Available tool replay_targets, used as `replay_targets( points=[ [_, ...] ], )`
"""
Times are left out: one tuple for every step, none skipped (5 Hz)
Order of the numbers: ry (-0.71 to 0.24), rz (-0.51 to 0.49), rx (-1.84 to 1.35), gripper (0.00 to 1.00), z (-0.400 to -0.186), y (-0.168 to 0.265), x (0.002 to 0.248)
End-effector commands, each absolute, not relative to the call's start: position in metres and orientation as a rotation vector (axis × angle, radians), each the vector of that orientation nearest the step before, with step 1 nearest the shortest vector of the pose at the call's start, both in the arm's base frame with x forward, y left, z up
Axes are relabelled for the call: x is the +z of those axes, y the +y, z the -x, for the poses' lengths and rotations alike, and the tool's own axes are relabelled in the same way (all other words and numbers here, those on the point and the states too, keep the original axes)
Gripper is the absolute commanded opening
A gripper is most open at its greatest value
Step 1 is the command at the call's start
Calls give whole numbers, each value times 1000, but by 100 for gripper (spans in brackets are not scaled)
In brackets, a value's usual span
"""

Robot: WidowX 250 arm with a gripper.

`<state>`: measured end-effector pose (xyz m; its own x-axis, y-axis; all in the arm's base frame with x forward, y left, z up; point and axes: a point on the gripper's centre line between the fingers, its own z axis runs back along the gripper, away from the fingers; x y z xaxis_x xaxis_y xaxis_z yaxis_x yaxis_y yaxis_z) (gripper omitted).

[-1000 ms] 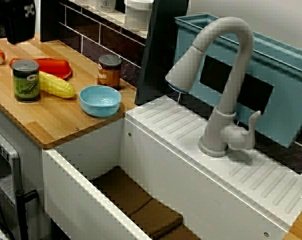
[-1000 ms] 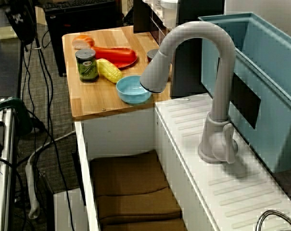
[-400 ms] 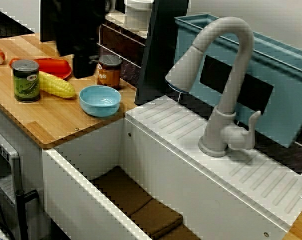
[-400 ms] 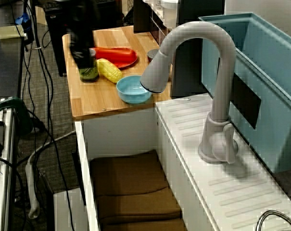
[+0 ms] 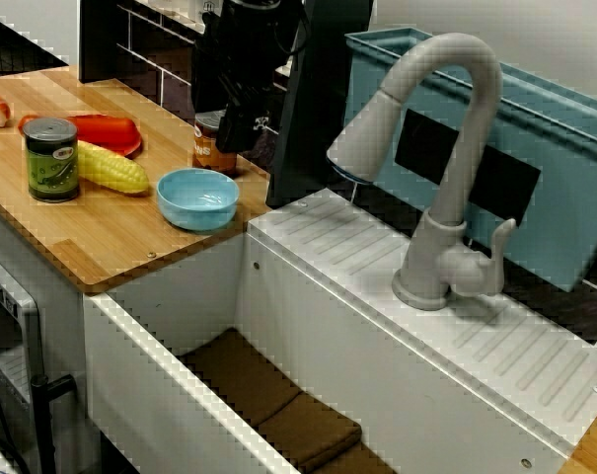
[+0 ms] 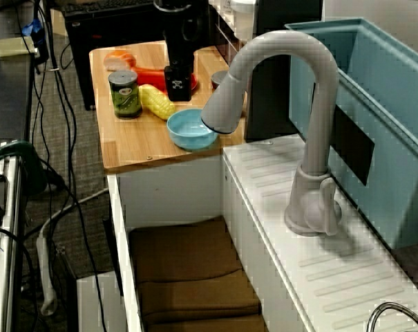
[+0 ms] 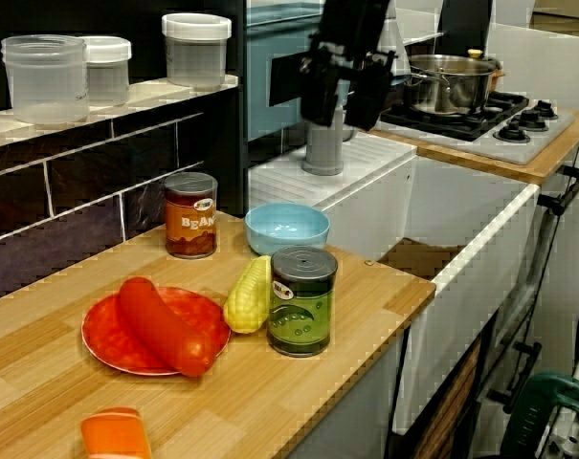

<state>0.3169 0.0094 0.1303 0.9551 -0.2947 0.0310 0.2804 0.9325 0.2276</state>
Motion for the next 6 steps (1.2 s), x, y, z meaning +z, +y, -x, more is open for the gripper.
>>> replay_targets(
  points=[
    [-66, -77, -463, 100, -308, 27, 147],
    [-78, 15, -440, 100, -301, 32, 145],
    [-100, 22, -416, 100, -303, 32, 142],
    [-145, 22, -439, 100, -309, 33, 136],
    [-217, 46, -426, 100, -312, 34, 133],
    [-236, 51, -429, 100, -316, 34, 131]
  ],
)
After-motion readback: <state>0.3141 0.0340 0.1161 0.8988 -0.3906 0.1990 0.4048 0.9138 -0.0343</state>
